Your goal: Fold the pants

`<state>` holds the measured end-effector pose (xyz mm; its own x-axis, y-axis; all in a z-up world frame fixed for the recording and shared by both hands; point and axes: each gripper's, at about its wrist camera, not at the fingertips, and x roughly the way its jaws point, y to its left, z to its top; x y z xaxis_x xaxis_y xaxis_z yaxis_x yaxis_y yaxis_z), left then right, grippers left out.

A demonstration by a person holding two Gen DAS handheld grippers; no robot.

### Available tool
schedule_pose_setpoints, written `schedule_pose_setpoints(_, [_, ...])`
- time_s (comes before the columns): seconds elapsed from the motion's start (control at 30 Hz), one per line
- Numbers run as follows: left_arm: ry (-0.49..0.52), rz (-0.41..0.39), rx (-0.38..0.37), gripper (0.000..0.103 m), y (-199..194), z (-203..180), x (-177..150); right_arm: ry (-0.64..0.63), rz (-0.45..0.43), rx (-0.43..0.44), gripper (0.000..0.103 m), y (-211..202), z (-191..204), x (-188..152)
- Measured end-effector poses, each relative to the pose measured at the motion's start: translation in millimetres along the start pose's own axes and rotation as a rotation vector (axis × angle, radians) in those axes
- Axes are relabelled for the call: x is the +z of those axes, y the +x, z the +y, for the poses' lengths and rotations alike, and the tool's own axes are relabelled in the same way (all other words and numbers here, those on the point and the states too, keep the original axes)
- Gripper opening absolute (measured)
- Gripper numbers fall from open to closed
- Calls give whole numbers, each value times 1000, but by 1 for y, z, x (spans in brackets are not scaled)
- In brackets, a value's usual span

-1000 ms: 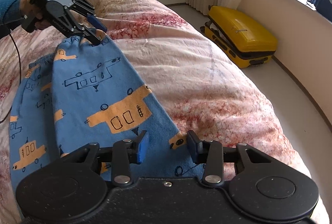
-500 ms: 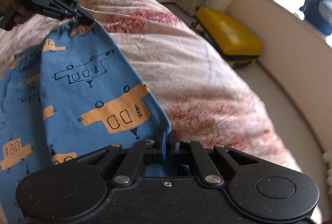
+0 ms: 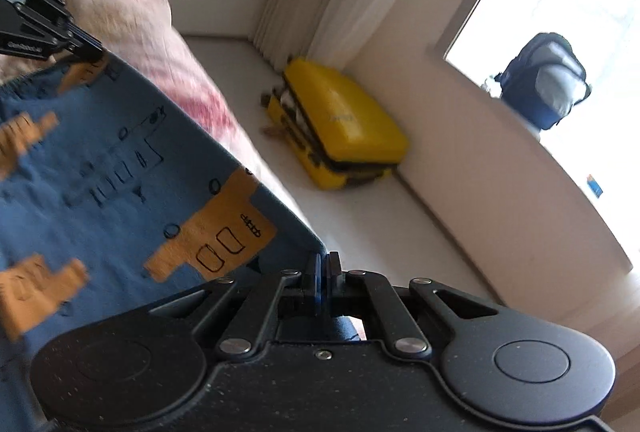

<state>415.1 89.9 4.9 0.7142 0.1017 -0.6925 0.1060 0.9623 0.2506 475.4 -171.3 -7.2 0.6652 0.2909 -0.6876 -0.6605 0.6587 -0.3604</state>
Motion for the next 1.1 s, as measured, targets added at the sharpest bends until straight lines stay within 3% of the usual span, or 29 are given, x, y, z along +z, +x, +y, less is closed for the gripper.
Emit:
schedule_pose_setpoints(0.2, [-28,5,-53,1,4,6,0,12,1,16,1,13,0,-6])
schedule_pose_setpoints(0.27, [-47,16,-93,7,3,14,1,19,-9,30,3,4,-3,-9])
schedule_pose_setpoints(0.3, [-61,14,-110,9,1,17,0,28,-17,35,8,0,-7,-10])
schedule_pose_setpoints(0.43, [-103,8,-161,43,-4,30,-3,95,-62,81,38,-11,-20,-11])
schedule_pose_setpoints(0.5, [-99,12,-178,46,-3,33,-3,129,-90,121,53,-13,-27,-10])
schedule_pose_setpoints(0.67, [-61,54,-216,42,0,33,-3,189,-81,182,58,-1,-35,-6])
schedule_pose_setpoints(0.7, [-64,60,-222,33,0,33,-3,192,-65,194,53,3,-35,-6])
schedule_pose_setpoints(0.73, [-72,70,-230,6,1,34,-2,195,-57,204,45,5,-35,-5])
schedule_pose_setpoints(0.77, [-79,82,-235,5,3,34,-2,202,-54,212,19,7,-35,-4])
schedule_pose_setpoints(0.8, [-81,82,-227,4,2,33,-1,209,-51,217,6,5,-35,-3])
schedule_pose_setpoints(0.93, [-56,44,-178,2,-8,25,2,154,-87,149,1,-7,-22,1])
schedule_pose_setpoints(1.1, [-39,-81,-106,2,-47,20,3,129,-175,64,0,-56,-12,1])
